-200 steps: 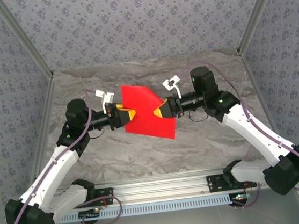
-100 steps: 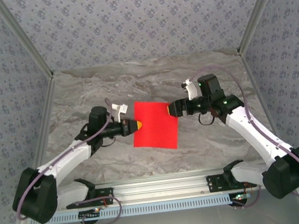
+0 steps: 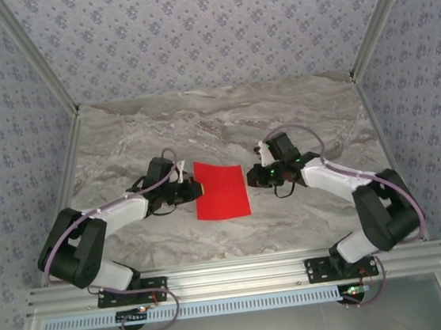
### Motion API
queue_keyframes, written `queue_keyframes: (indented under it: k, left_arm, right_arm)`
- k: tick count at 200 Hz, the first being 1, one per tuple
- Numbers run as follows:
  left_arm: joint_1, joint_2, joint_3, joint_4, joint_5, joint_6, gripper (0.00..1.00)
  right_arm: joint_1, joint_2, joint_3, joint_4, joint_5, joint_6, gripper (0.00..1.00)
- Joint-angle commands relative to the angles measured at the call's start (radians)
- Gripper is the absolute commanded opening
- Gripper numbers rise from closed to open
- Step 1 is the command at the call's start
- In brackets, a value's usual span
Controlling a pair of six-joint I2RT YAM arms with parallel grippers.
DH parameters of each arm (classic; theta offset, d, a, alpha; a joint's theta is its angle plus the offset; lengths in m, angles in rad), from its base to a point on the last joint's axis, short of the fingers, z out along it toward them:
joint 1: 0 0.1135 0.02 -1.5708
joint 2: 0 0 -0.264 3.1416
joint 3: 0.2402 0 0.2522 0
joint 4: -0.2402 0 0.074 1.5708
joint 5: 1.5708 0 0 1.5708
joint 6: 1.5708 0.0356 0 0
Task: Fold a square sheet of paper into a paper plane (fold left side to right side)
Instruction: Place a square sheet of paper at the center of the table, then first fold in half a square sheet of paper at the center of the table.
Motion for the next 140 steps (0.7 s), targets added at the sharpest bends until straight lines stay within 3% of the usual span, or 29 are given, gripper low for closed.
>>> queue_keyframes:
  k: [1,62,112,140]
  left_arm:
    - [-0.002,0.013,0.071,-0.092,-0.046,0.045,0.04]
    - [-0.004,0.053,0.122,-0.115,-0.002,0.029,0.14]
    - [-0.016,0.079,0.135,0.049,0.12,-0.084,0.48]
    - [-0.054,0.124,0.157,0.133,0.152,-0.13,0.61]
  right_arm:
    - [0.028,0.077,0.057,0.065,0.025,0.036,0.07]
    - [0.052,0.27,0.098,0.036,0.061,0.038,0.06]
    - [0.06,0.291,0.079,-0.014,0.115,0.022,0.07]
    - [0.06,0.287,0.058,-0.003,0.117,0.017,0.07]
